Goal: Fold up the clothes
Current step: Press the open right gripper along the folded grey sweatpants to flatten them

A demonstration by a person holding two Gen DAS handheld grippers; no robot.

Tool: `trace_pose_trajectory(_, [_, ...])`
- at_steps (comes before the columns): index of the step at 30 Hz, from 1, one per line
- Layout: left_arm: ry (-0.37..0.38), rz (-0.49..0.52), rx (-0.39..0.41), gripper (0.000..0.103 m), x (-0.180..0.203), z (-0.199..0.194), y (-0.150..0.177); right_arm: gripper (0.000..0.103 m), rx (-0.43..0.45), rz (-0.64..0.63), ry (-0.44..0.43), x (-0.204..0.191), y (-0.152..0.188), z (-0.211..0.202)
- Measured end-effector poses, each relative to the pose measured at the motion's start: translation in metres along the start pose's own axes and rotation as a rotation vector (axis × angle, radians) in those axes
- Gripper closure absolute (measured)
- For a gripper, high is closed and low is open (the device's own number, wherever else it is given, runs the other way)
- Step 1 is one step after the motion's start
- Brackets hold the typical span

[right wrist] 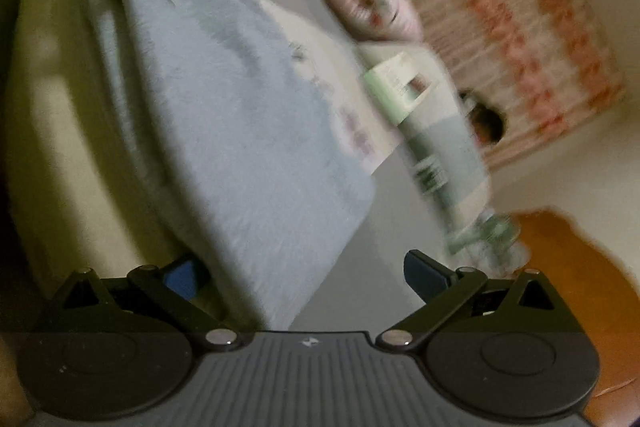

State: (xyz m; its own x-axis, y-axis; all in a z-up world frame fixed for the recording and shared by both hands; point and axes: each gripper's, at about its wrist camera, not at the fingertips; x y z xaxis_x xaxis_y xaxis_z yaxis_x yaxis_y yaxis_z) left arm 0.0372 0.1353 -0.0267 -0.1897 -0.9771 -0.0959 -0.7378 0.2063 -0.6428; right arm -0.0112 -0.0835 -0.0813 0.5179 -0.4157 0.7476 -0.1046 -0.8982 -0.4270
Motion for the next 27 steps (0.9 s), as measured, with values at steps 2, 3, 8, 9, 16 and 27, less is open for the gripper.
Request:
trace_pose_trajectory(2, [0.003,-0.006,-0.003,0.012,-0.001,0.001,0.001,0.000,0.002,-0.024,0.038,0.002,-0.001,0.006])
trace_pose_trajectory(3, [0.003,-0.008,-0.004,0.012,-0.002,0.002,0.002,0.000,-0.018,-0.033,0.047,0.003,0.001,0.011])
trace_pose_trajectory(8, [0.010,-0.011,0.003,0.012,-0.006,0.003,0.006,0.000,-0.133,0.050,0.044,0.013,0.023,0.007])
trace_pose_trajectory(9, [0.009,-0.009,0.002,0.012,-0.007,0.004,0.007,0.000,-0.142,0.082,0.030,0.016,0.024,0.002])
trace_pose_trajectory(16, [-0.018,0.017,0.015,0.012,-0.003,0.002,0.008,0.000,-0.215,0.125,-0.037,0.017,0.041,-0.022])
trace_pose_trajectory(27, [-0.074,0.029,0.004,0.012,0.006,-0.002,0.009,0.000,0.054,0.516,-0.370,0.067,-0.011,-0.027])
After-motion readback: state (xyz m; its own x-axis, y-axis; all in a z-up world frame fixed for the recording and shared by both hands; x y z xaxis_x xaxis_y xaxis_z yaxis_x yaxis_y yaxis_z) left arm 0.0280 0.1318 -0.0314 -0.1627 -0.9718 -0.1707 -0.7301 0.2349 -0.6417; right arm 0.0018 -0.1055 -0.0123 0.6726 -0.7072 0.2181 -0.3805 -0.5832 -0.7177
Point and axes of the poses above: each gripper's, at about its wrist camera, not at the fingertips, and z roughly the way its jaws point, x to its right, y to its underside, and after that the axes turned 7 degrees about -y, right-handed
